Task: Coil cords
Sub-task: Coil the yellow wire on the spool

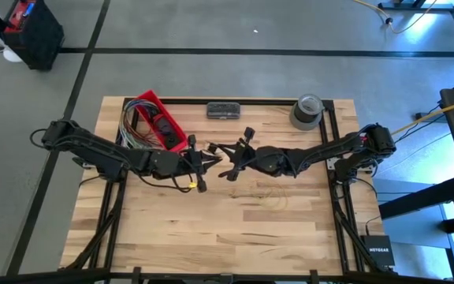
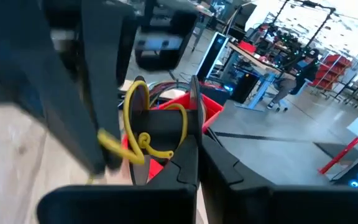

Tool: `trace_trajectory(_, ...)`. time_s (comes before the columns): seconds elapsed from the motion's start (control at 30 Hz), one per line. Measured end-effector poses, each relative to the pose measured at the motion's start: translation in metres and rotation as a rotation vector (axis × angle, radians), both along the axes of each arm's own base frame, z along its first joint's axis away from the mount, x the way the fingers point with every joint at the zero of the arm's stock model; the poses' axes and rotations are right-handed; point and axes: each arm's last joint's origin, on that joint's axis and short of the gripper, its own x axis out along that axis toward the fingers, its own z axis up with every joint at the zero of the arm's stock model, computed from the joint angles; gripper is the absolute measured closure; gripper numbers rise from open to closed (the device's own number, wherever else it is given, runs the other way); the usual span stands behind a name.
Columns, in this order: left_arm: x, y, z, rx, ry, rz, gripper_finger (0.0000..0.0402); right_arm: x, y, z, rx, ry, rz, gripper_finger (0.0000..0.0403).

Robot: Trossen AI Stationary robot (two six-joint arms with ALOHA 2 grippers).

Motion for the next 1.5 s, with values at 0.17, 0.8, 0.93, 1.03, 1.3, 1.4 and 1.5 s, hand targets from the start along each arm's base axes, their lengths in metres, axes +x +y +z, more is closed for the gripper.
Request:
trace_trajectory(0.17, 0.000, -0.001, 0.000, -0.016, -0.004, -0.032, 0.0396, 0.002, 0.000, 0.007, 0.038, -0.039, -0.024, 0.0397)
trace_trajectory(0.8, 0.000, 0.003, -0.005, -0.013, 0.054, -0.019, 0.0396, 0.002, 0.002, 0.023, 0.078, -0.186, 0.041, 0.0397)
trace_trajectory(0.93, 0.000, 0.003, -0.004, -0.032, 0.038, -0.016, 0.0396, 0.002, 0.002, 0.020, 0.069, -0.153, 0.050, 0.0397)
trace_trajectory(1.03, 0.000, -0.002, 0.001, -0.022, -0.013, -0.038, 0.0396, 0.002, 0.001, 0.016, 0.055, -0.109, 0.027, 0.0397)
trace_trajectory(1.3, 0.000, -0.004, 0.006, -0.021, -0.060, -0.047, 0.0396, 0.003, 0.003, 0.016, 0.050, -0.098, 0.084, 0.0397)
trace_trajectory(1.4, 0.000, -0.004, 0.007, -0.024, -0.075, -0.047, 0.0396, 0.004, 0.003, 0.011, 0.044, -0.076, 0.085, 0.0397)
trace_trajectory(1.5, 0.000, -0.004, 0.007, -0.020, -0.075, -0.024, 0.0396, 0.006, 0.003, 0.009, 0.042, -0.070, 0.098, 0.0397)
